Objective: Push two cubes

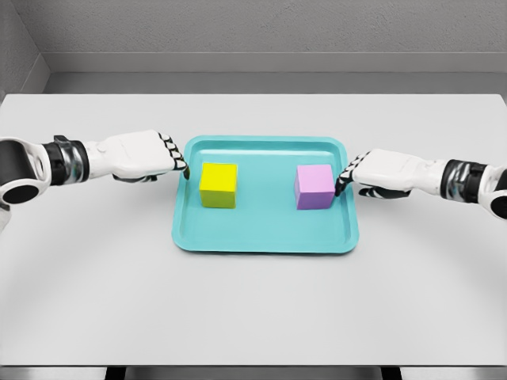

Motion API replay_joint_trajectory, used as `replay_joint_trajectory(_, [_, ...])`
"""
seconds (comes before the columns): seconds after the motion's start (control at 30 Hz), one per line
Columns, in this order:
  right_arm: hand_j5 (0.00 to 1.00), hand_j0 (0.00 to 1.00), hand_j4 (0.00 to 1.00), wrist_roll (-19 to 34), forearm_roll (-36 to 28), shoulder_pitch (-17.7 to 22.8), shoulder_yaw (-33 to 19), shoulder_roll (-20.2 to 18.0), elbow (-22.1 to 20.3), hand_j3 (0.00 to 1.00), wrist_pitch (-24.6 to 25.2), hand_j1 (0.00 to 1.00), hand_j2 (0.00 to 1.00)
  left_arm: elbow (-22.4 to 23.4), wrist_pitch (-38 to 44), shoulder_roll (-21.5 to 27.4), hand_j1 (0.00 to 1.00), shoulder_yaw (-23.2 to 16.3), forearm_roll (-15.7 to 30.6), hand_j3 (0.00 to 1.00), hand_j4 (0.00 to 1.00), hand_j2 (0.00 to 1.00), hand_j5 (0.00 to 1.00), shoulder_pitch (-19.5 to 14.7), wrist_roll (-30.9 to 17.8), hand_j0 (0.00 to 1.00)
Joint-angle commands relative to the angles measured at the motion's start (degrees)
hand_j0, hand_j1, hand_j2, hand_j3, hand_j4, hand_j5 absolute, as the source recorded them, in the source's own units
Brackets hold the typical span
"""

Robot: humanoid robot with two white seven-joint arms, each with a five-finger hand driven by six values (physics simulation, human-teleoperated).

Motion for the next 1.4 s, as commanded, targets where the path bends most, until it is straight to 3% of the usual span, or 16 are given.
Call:
replay_joint_trajectory(0.0, [0.59, 0.59, 0.59, -0.02, -0.19, 0.00, 0.00, 0.22, -0.14, 0.59, 0.16, 0.59, 0.59, 0.36, 0.13, -0.03, 0.69, 0.00, 0.21, 0.69, 0.69, 0.69, 0.69, 0.00, -0.45, 0.69])
replay_joint_trajectory(0.4, [0.59, 0.59, 0.59, -0.02, 0.86, -0.09, 0.27, 1.98, 0.04, 0.59, 0.16, 0.59, 0.59, 1.15, 0.13, -1.78, 0.68, 0.00, 0.21, 0.68, 0.68, 0.68, 0.68, -0.09, -1.41, 0.68])
replay_joint_trajectory(0.67, [0.59, 0.59, 0.59, -0.02, 2.36, -0.44, 0.09, 2.51, 3.03, 0.59, 0.16, 0.59, 0.59, 1.59, 0.13, -4.51, 0.69, 0.00, 0.13, 0.69, 0.69, 0.69, 0.69, 0.00, -2.23, 0.69])
replay_joint_trajectory(1.37, [0.59, 0.59, 0.59, -0.02, 3.06, -1.32, 0.62, 5.14, 0.13, 0.59, 0.16, 0.59, 0.59, 1.50, 0.13, -7.32, 0.68, 0.00, -0.66, 0.68, 0.68, 0.68, 0.68, -0.61, -2.23, 0.68])
